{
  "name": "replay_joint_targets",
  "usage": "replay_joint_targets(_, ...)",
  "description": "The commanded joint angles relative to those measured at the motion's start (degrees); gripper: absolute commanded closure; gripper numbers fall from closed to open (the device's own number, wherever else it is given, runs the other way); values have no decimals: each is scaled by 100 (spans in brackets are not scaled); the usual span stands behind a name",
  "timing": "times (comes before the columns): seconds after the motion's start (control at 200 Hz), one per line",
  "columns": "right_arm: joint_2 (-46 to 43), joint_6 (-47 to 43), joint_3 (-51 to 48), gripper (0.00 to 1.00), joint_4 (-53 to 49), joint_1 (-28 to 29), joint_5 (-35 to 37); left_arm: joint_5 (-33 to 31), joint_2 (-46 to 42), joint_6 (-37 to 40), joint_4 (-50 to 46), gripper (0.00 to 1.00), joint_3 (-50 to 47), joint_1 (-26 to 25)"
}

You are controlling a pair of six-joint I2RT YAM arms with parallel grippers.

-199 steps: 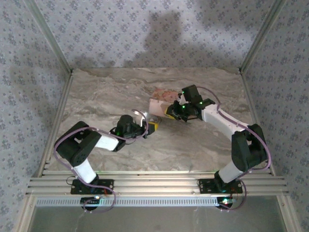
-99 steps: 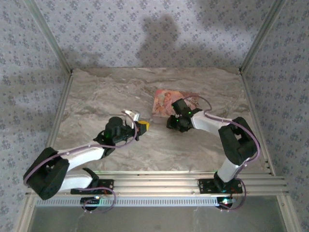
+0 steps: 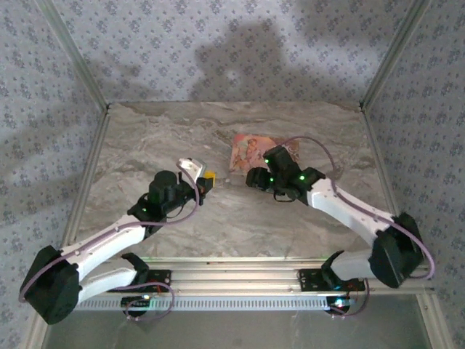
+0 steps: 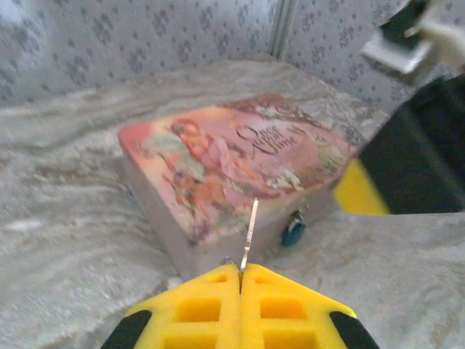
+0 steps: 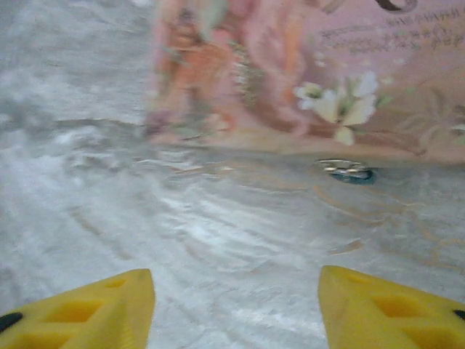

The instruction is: Unlock the padlock with the key

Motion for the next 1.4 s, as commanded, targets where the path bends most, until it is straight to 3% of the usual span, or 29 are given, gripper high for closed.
replay_joint_targets(0.0, -292, 504, 528, 45, -189, 246, 93, -374, -10, 613, -135, 100, 344, -168)
replay_joint_targets(0.17, -55, 867, 1388, 45, -118, 635, 45, -931, 127, 1114, -317, 100, 692, -678)
replay_joint_targets(0.31, 184, 1320, 1520, 48, 254, 748, -24, -1431, 212, 1336, -321, 100, 865, -1043)
replay_joint_targets(0.555, 304, 1512, 1590, 61, 446, 769, 35, -1680, 204, 1385, -237, 100, 913, -1229)
replay_joint_targets(0.994, 468, 1741, 1571, 64, 492, 874, 49, -1893, 282, 1579, -267, 100, 1018, -1404)
replay_joint_targets(1.224, 577, 1768, 1618, 81, 486, 870, 13, -1966, 269, 1668, -296, 100, 993, -1475)
replay_joint_targets(1.314, 585, 1757, 1648, 99, 426, 857, 45, -1984, 257, 1698, -289, 100, 951, -1485)
replay_joint_targets(1.399, 583, 1709, 1655, 100, 396, 831, 64, -1974, 222, 1762, -295, 100, 898, -1496)
